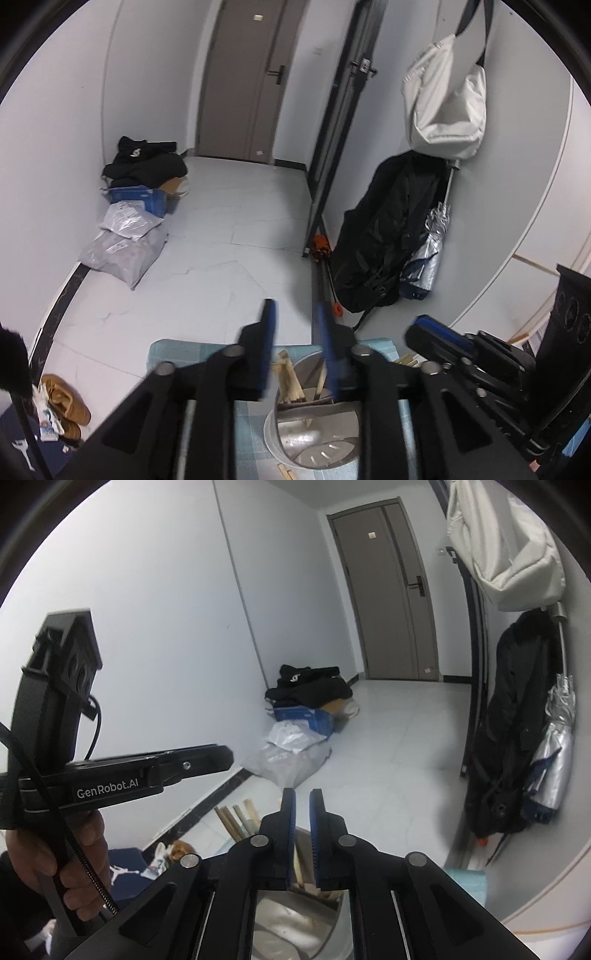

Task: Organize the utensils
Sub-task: 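Open both grippers and withdraw them up from the holder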

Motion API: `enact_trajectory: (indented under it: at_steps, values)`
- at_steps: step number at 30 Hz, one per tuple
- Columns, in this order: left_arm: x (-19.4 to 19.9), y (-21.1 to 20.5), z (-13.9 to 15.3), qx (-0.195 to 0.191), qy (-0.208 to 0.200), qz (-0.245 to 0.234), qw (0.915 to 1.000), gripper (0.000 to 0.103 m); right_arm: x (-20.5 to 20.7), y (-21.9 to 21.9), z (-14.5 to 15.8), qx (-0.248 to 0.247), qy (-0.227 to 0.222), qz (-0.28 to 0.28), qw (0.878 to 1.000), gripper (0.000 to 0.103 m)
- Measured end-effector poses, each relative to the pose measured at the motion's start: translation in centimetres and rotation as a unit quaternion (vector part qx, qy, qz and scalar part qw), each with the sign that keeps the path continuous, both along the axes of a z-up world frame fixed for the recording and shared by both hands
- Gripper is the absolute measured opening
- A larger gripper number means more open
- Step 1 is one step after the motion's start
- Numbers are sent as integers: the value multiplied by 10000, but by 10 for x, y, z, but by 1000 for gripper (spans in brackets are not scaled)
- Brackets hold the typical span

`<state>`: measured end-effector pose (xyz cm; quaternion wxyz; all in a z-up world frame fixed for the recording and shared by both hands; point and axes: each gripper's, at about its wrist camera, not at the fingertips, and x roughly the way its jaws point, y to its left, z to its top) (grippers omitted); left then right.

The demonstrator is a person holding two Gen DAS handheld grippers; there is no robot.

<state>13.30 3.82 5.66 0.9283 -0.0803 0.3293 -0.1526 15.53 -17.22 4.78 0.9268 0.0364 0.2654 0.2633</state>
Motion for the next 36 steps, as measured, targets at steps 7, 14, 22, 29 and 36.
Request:
enact_trajectory:
  at_steps: [7,14,22,29,36]
  values:
    - [-28,10,17,-86,-350,426,9984,63,-27,-13,16,160,-98,-223,9996,30]
    - [-60,14,21,-104,-553,719,9958,75,-64,-20,27,226,-243,-407,9986,52]
    - [-93,18,15,-193,-665,916,9934,87,-100,-24,29,224,-286,-536,9979,62]
    - [-112,19,8,-77,-816,1070,9909,95,-128,-20,26,119,-355,-635,9973,72]
    - [-125,23,-7,2,-967,1289,9869,100,-142,-14,11,-100,-324,-708,9969,76]
